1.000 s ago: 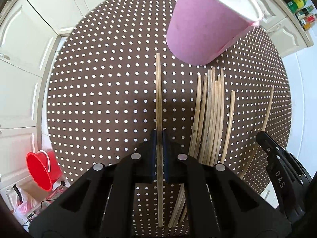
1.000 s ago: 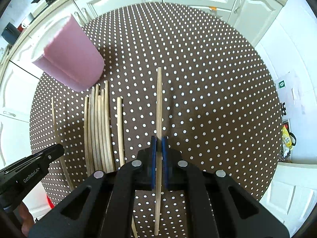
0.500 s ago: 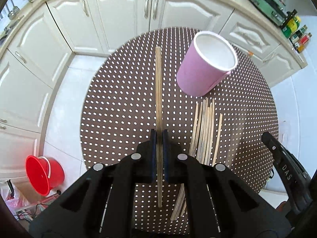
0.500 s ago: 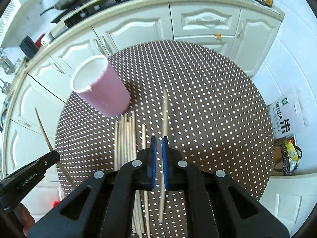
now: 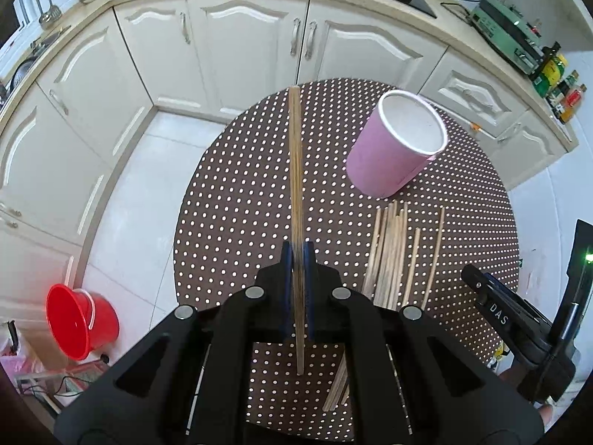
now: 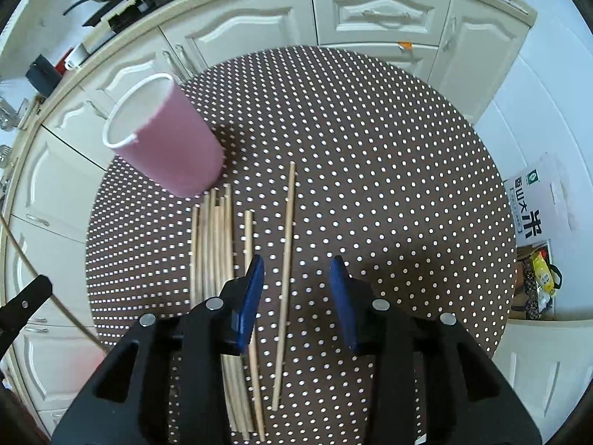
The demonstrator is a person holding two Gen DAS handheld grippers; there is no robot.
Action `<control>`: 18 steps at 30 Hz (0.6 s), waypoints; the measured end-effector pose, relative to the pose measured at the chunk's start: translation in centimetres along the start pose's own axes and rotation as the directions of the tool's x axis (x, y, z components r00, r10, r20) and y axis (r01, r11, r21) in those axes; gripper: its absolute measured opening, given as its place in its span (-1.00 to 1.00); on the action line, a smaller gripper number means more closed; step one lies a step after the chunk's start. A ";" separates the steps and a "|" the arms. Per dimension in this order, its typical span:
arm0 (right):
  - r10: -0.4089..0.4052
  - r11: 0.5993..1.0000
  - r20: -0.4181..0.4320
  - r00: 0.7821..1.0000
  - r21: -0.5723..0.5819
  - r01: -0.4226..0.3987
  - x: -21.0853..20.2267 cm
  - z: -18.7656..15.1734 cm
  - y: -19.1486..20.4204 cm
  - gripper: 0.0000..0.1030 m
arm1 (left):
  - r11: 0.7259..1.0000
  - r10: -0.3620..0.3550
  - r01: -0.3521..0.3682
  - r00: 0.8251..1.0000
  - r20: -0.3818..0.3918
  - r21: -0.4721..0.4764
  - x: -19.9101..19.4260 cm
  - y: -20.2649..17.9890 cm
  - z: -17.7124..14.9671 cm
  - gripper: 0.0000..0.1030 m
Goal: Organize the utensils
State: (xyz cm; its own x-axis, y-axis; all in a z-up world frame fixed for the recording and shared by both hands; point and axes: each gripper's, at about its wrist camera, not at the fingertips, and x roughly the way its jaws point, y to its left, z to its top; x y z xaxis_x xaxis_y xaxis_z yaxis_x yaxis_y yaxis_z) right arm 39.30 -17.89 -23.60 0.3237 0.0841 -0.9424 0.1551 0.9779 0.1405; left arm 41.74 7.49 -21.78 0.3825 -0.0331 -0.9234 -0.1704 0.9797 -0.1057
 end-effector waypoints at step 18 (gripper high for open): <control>-0.096 0.995 -0.113 0.989 -0.041 0.092 6.0 1.0 1.7 -0.88 | 1.000 -0.010 0.015 0.979 -0.205 0.025 8.6 -0.5 2.6 -0.87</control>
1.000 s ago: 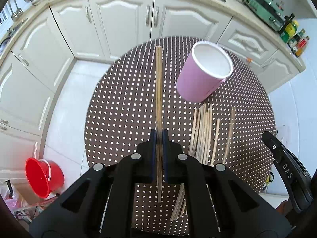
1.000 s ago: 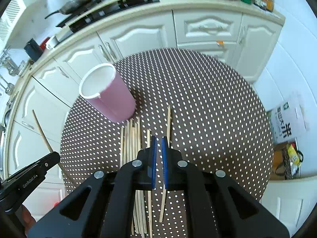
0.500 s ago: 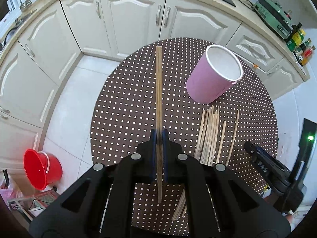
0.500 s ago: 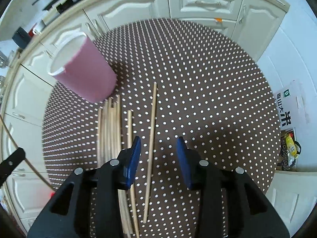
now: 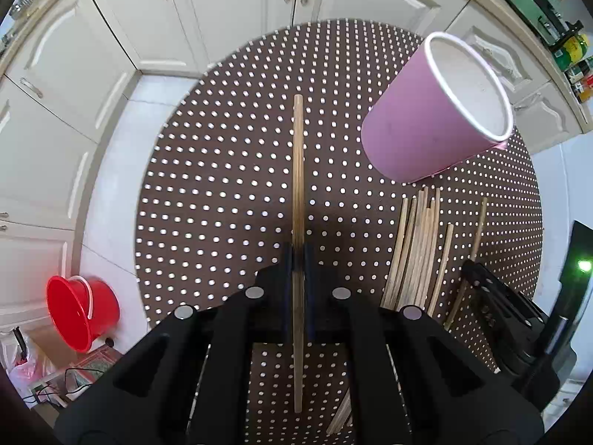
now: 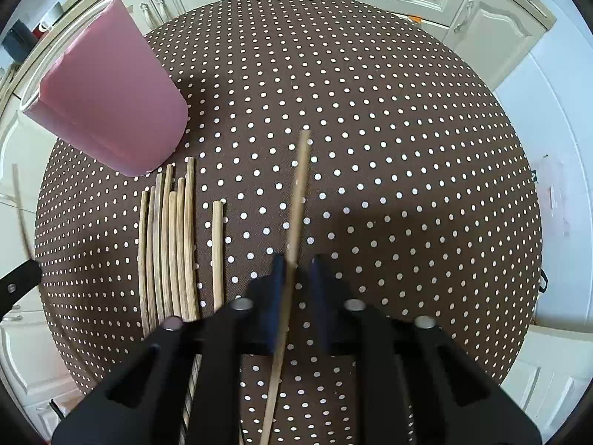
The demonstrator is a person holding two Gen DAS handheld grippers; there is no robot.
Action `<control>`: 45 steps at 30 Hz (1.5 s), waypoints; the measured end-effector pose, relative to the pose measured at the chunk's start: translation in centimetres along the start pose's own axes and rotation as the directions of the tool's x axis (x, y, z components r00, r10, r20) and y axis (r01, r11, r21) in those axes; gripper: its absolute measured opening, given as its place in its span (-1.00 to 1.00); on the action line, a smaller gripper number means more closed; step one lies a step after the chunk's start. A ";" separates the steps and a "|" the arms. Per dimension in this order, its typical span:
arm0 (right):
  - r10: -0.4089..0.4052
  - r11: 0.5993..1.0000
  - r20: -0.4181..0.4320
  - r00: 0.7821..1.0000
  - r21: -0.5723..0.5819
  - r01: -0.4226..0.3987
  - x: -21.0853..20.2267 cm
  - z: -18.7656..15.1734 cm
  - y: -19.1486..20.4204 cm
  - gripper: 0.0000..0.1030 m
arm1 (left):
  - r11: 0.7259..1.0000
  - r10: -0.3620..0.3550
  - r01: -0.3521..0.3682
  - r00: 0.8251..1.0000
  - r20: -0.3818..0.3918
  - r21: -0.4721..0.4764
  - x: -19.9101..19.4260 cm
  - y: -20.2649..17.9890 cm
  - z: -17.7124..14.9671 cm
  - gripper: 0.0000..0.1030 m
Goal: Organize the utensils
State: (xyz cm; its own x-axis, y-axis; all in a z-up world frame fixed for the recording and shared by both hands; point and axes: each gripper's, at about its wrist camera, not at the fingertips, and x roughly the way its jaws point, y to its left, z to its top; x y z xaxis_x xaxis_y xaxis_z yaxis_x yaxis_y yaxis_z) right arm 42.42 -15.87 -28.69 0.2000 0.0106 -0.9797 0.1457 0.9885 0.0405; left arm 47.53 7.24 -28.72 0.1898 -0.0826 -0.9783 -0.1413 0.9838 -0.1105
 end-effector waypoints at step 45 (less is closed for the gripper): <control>0.245 0.956 0.652 0.718 -0.038 -0.291 -23.3 4.3 -1.0 -0.91 | 0.991 -0.119 0.087 0.916 0.383 0.100 -17.7 -3.1 0.9 -0.87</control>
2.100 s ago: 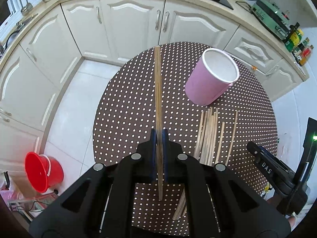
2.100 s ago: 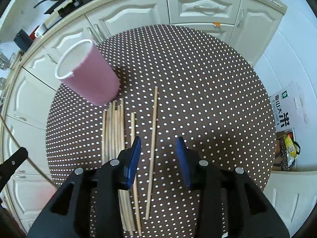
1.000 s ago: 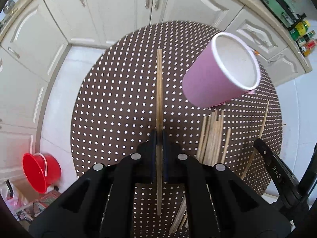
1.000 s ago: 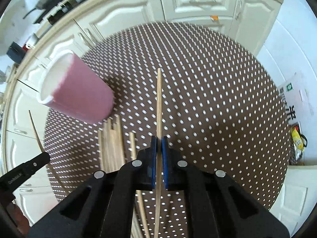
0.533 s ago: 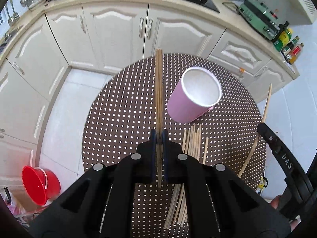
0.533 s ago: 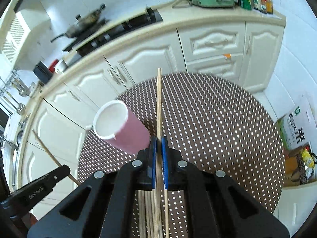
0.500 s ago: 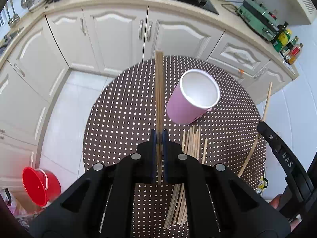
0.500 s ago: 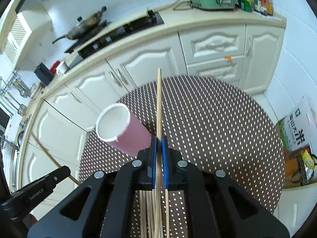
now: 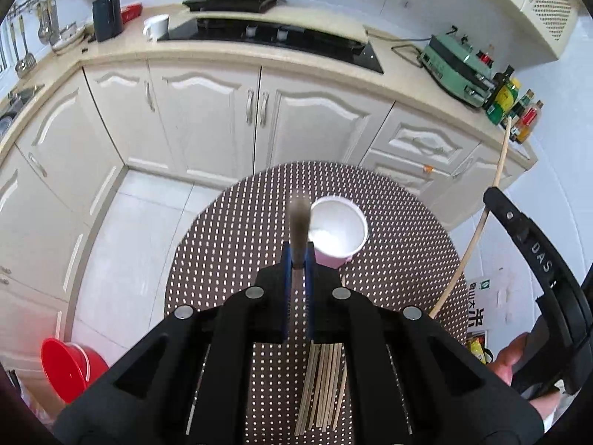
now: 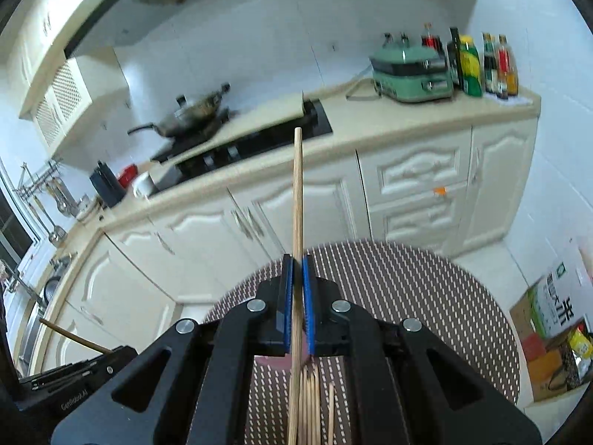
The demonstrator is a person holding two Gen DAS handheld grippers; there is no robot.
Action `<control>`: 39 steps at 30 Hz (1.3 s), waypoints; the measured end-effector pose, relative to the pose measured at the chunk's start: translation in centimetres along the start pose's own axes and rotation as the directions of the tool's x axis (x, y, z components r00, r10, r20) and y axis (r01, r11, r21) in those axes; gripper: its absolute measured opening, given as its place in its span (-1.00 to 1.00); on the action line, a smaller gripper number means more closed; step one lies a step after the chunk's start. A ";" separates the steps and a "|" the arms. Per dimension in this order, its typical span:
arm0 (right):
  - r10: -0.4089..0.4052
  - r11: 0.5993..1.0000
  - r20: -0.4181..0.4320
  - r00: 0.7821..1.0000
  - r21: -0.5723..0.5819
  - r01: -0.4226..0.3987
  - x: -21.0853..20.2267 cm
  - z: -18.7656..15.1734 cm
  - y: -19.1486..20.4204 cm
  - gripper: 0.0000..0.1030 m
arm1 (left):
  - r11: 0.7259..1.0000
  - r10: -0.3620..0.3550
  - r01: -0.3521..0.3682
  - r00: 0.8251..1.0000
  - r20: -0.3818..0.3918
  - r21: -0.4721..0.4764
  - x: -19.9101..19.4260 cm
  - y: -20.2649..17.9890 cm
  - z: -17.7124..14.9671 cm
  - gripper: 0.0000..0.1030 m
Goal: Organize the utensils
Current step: 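Lift the left gripper's chopstick over the pink cup while the right lifts its own, then lower both chopsticks into the pink cup and open both grippers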
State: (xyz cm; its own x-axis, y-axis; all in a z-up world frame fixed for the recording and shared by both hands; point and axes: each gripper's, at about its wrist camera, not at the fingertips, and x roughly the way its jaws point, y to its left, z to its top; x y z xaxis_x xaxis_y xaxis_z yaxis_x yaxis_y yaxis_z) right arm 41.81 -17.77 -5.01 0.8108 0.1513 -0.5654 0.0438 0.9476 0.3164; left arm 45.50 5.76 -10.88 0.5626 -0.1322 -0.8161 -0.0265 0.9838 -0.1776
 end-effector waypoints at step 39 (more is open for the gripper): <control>-0.053 0.996 0.071 0.996 0.082 0.047 10.3 1.4 0.8 -0.91 | 0.994 -0.048 0.055 0.996 -0.075 0.095 5.5 -2.2 7.7 -0.87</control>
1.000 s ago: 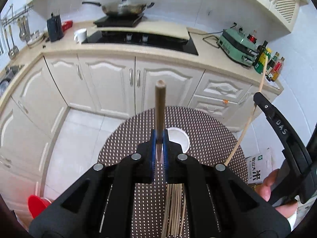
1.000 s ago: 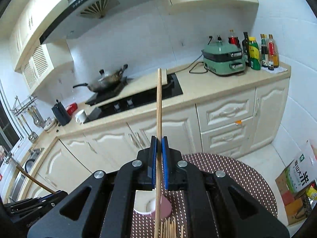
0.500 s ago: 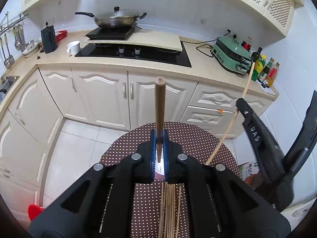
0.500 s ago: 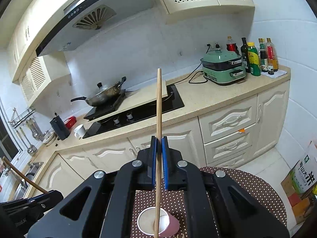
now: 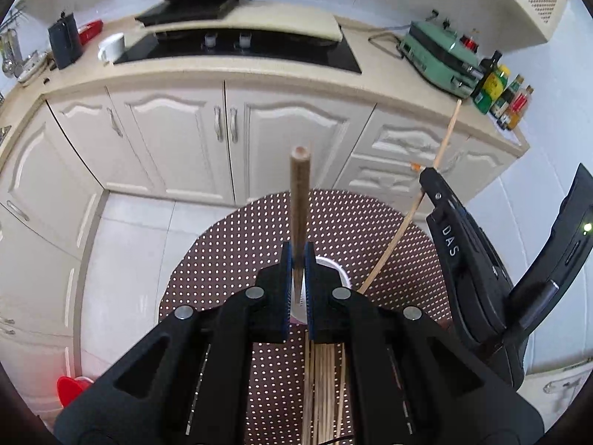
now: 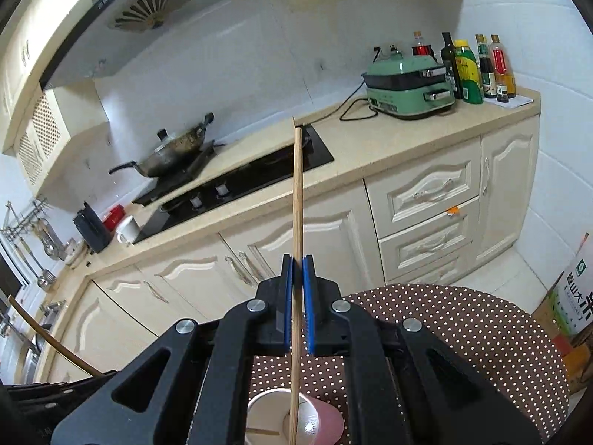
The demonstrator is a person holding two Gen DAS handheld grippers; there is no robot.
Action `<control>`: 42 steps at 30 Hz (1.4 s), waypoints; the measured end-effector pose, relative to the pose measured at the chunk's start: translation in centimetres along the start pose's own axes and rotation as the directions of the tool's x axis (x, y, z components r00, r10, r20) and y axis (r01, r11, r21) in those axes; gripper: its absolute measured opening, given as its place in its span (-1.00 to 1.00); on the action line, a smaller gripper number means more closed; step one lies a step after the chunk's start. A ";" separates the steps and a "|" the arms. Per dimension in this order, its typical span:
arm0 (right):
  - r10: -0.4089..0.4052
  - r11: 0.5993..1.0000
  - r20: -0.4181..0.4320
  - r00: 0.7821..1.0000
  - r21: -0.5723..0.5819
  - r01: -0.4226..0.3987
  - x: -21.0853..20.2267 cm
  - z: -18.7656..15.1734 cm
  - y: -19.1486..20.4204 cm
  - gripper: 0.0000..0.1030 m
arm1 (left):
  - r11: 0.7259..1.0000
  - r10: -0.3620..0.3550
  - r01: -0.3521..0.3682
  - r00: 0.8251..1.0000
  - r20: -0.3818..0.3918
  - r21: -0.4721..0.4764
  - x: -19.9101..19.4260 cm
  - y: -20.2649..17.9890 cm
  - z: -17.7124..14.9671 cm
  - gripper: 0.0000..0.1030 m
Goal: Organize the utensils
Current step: 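Lower both chopsticks into the pink cup and open both grippers, then withdraw both grippers from the cup back to the chopstick pile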
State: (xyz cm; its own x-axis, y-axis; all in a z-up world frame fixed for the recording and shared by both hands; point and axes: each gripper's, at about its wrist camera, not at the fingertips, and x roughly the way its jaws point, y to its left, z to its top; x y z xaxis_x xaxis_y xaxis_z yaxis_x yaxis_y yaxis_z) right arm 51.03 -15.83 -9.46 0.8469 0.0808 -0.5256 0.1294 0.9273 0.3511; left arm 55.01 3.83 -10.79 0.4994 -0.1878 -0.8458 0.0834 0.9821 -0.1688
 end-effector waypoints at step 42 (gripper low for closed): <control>-0.020 0.992 -0.241 0.970 -0.124 -0.011 0.2 -4.0 -1.3 -0.18 | 1.000 0.017 -0.017 0.999 -0.040 0.021 5.0 1.7 -1.9 -0.04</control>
State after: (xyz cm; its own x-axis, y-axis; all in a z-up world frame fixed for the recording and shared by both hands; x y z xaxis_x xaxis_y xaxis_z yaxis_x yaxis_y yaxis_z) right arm 48.98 -15.57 -13.08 0.6946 0.1482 -0.7040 0.0554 0.9647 0.2576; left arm 56.03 4.56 -16.31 0.4661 -0.1712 -0.8680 0.0931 0.9852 -0.1443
